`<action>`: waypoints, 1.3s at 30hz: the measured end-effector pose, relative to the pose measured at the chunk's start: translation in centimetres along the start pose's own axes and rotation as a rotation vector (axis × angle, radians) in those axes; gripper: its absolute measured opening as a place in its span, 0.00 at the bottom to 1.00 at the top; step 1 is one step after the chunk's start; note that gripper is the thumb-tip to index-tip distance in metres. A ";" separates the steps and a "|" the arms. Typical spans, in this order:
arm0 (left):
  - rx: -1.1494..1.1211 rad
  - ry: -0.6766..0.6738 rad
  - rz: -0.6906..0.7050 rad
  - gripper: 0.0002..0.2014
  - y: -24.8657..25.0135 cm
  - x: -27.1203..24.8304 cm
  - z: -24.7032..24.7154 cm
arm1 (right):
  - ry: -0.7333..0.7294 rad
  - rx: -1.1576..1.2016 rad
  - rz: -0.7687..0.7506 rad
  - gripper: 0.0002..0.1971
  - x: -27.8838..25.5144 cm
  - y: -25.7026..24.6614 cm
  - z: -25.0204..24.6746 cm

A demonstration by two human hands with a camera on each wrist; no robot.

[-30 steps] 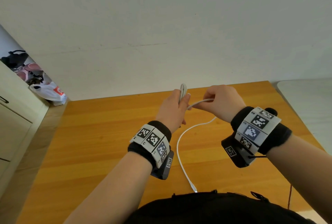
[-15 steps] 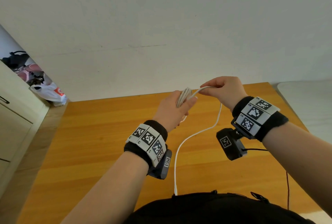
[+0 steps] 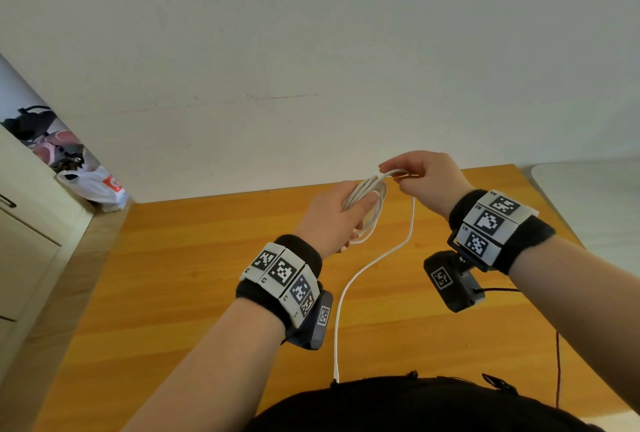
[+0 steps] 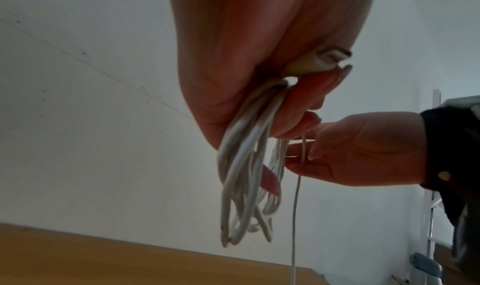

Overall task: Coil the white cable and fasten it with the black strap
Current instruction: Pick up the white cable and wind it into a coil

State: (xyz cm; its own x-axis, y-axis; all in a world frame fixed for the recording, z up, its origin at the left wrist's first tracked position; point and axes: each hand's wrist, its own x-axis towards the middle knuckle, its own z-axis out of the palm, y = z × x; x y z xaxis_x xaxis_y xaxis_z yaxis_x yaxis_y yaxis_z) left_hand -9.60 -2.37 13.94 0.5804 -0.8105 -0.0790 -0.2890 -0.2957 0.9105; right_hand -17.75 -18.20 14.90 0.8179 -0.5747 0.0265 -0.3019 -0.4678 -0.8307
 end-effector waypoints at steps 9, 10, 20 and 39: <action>-0.192 -0.041 0.020 0.13 1.2 0.0 0.2 | -0.046 -0.115 -0.052 0.10 -0.4 0.0 1.2; -0.210 -0.043 0.021 0.12 1.3 0.0 0.2 | -0.042 -0.109 -0.053 0.09 -0.5 -0.1 1.4; -0.308 -0.033 -0.025 0.11 1.4 0.0 0.2 | -0.002 -0.168 -0.065 0.10 -0.3 -0.9 1.6; -0.766 -0.076 -0.092 0.13 2.2 -0.6 -0.2 | 0.017 0.154 0.136 0.10 -1.1 0.6 2.8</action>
State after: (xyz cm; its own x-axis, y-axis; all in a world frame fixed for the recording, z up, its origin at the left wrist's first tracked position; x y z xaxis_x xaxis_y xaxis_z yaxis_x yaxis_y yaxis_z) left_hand -10.43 -2.38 16.10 0.5148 -0.8402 -0.1701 0.3808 0.0463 0.9235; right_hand -17.47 -16.03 12.82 0.7660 -0.6374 -0.0837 -0.3294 -0.2774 -0.9025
